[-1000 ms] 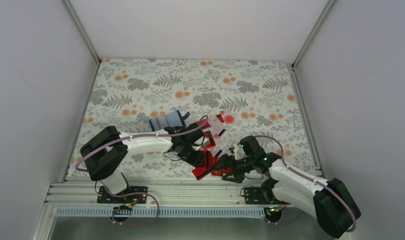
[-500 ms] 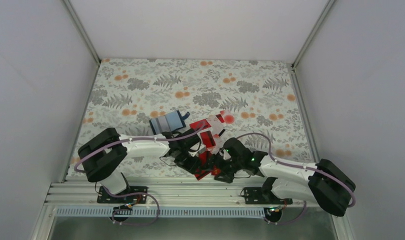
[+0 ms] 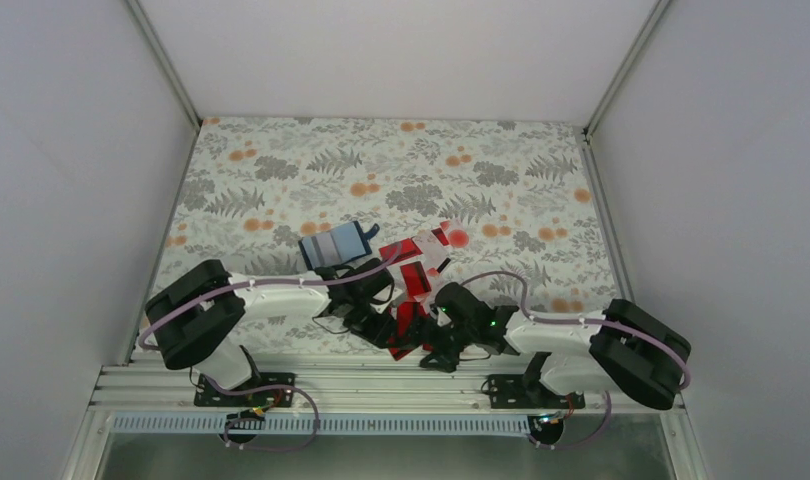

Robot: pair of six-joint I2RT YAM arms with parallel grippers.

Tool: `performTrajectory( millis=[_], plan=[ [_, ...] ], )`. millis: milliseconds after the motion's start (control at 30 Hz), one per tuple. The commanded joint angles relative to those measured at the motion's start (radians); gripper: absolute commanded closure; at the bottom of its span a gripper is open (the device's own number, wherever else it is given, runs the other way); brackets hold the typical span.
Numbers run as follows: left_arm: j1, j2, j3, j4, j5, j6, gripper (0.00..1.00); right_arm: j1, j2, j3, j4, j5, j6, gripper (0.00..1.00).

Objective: Put the credit cards into the card holder

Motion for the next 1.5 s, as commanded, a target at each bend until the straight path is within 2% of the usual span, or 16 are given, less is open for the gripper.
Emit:
performTrajectory(
  millis=[0,133,300,467,667,800,1000,1467],
  plan=[
    [-0.045,0.037,-0.025,0.158,0.155,-0.035,0.48,0.020,0.035,-0.003,0.121,0.131,0.046,0.14],
    [-0.059,0.055,-0.033,0.218,0.195,-0.043,0.48,0.020,0.012,-0.018,0.120,0.145,0.062,0.15],
    [-0.071,0.093,-0.015,0.242,0.189,-0.040,0.49,0.019,-0.084,-0.018,0.004,0.215,0.074,0.15],
    [-0.080,0.110,-0.014,0.267,0.202,-0.050,0.57,0.017,-0.174,-0.061,-0.025,0.249,0.099,0.20],
    [-0.088,0.092,-0.019,0.276,0.213,-0.073,0.68,0.017,-0.183,-0.113,0.071,0.243,0.113,0.29],
    [-0.088,0.085,-0.023,0.275,0.210,-0.081,0.69,0.016,-0.114,-0.125,0.182,0.221,0.096,0.31],
    [-0.088,0.077,-0.027,0.259,0.192,-0.078,0.69,0.015,0.019,-0.060,0.200,0.200,0.052,0.36],
    [-0.085,0.094,-0.084,0.366,0.266,-0.104,0.73,0.016,-0.091,-0.126,0.307,0.264,0.087,0.50]
  ],
)
